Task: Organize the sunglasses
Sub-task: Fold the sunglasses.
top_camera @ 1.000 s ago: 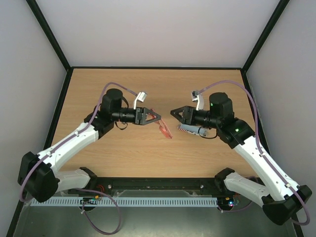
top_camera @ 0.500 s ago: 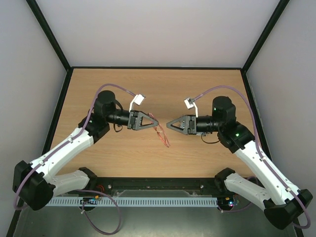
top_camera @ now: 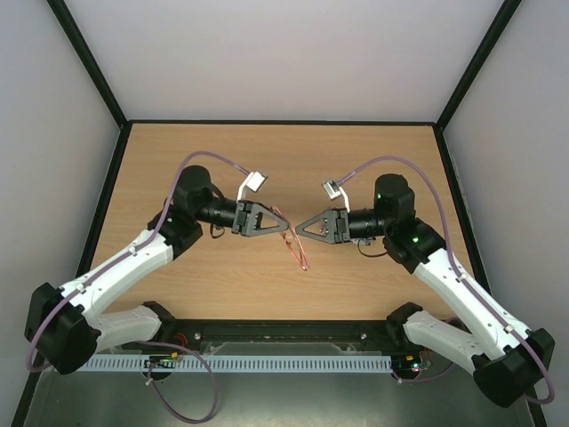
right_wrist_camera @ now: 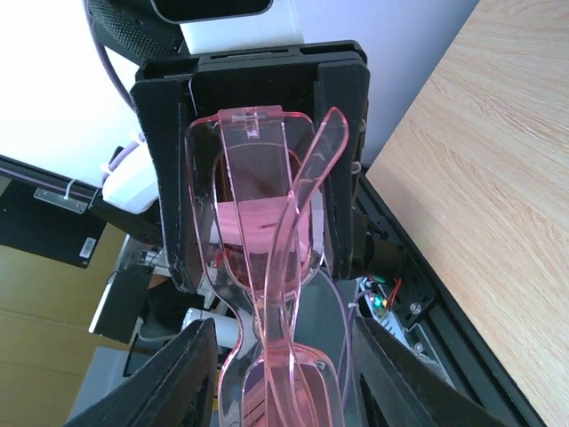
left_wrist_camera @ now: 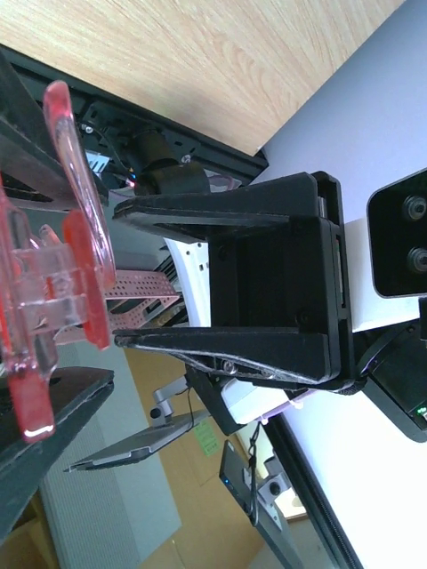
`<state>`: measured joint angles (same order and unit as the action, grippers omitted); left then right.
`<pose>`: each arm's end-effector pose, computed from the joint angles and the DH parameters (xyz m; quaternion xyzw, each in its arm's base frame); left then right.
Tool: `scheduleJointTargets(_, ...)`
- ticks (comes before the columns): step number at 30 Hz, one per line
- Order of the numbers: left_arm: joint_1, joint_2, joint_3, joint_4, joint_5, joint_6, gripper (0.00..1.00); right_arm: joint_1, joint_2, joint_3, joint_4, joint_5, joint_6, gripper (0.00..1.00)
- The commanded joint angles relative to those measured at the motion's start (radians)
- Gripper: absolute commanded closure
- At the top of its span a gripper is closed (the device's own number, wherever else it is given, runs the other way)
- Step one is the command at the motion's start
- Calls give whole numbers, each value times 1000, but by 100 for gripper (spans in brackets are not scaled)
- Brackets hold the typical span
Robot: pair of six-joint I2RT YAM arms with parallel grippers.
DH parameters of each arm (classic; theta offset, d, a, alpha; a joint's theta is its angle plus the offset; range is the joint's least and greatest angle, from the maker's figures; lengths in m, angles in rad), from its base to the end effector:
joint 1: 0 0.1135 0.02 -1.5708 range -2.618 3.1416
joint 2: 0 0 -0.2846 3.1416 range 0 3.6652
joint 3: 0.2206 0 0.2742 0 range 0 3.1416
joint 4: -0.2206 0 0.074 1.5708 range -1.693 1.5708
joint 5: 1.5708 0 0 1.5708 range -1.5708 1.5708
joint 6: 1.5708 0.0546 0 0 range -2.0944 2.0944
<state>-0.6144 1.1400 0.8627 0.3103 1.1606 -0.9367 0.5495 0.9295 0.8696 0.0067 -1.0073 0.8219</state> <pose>0.1923 -0.1969 0.3597 0.2956 0.6372 -0.6930 0.1622 0.1664 0.1560 0.3799 -0.2427 0.6748 0.6526 0.2446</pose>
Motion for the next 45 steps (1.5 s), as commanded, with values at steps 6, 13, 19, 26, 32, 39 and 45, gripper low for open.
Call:
scheduleJointTargets(6, -20, 38, 4, 87, 16, -35, 53, 43, -11, -34, 113, -65, 46, 59)
scheduleJointTargets(13, -21, 55, 12, 113, 17, -55, 53, 98, -23, -42, 63, -39, 4, 61)
scheduleJointTargets(19, -21, 62, 15, 123, 19, -63, 53, 98, -61, -60, 30, -22, -16, 67)
scheduleJointTargets(26, -26, 70, 19, 128, 23, -66, 53, 98, -70, -59, 8, -2, -31, 86)
scheduleJointTargets(32, -27, 83, 20, 129, 17, -68, 51, 98, -69, -56, 7, -6, -36, 97)
scheduleJointTargets(39, -11, 87, 56, 71, -16, -31, 27, 98, -78, -39, -37, 60, -53, 99)
scheduleJointTargets(45, 103, 47, 91, -63, -104, 18, 12, 98, -78, 18, -172, 221, -100, 99)
